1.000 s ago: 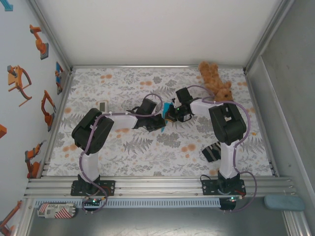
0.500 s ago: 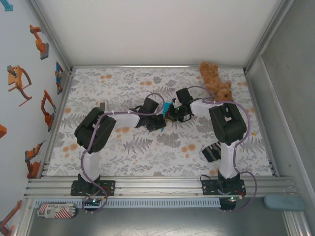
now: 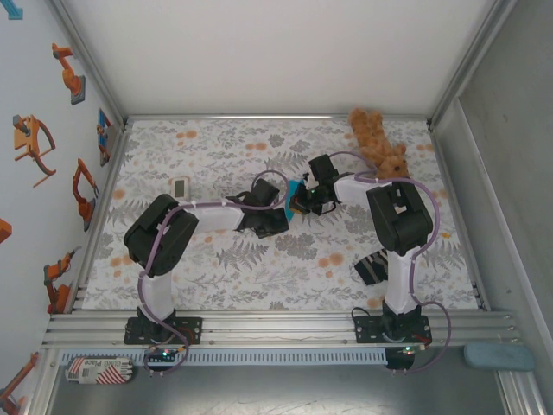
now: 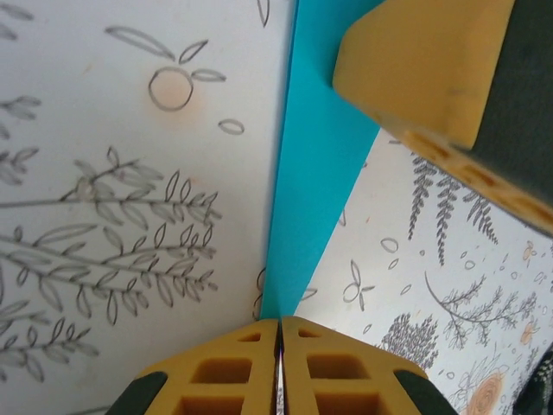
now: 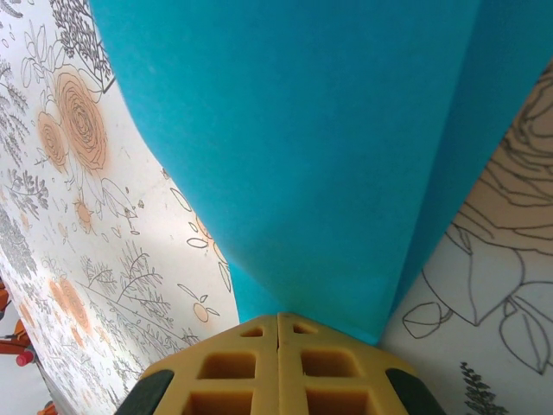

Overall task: Fold a paper plane with a square sheet of paper (pick it up from the middle)
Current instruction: Fold the wing for the fifth time at the center of the table.

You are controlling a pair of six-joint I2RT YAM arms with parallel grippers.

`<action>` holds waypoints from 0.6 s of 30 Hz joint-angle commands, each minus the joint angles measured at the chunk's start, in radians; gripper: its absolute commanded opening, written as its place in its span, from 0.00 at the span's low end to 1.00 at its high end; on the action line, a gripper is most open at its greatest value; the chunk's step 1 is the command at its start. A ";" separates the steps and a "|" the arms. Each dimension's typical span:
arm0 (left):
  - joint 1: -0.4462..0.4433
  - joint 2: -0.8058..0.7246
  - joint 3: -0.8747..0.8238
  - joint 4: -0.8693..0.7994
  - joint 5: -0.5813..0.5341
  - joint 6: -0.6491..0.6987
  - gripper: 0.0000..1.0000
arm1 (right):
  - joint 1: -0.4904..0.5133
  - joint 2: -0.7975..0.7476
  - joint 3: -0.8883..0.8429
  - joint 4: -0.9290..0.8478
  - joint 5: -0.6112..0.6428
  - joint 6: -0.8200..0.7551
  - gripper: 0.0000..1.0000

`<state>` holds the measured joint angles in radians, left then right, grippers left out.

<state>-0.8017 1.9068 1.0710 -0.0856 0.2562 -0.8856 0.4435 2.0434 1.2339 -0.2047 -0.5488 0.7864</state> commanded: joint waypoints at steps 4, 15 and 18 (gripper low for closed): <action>-0.024 -0.060 -0.020 -0.181 0.003 0.039 0.09 | -0.013 0.050 -0.046 -0.072 0.148 0.015 0.01; 0.042 -0.075 0.010 0.009 0.070 0.031 0.10 | 0.014 -0.011 -0.085 -0.017 0.061 0.077 0.01; 0.050 -0.007 0.053 0.041 0.094 0.024 0.10 | 0.014 -0.021 -0.078 -0.015 0.061 0.082 0.01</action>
<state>-0.7547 1.8435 1.0878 -0.0895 0.3023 -0.8562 0.4484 2.0228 1.1904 -0.1406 -0.5465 0.8436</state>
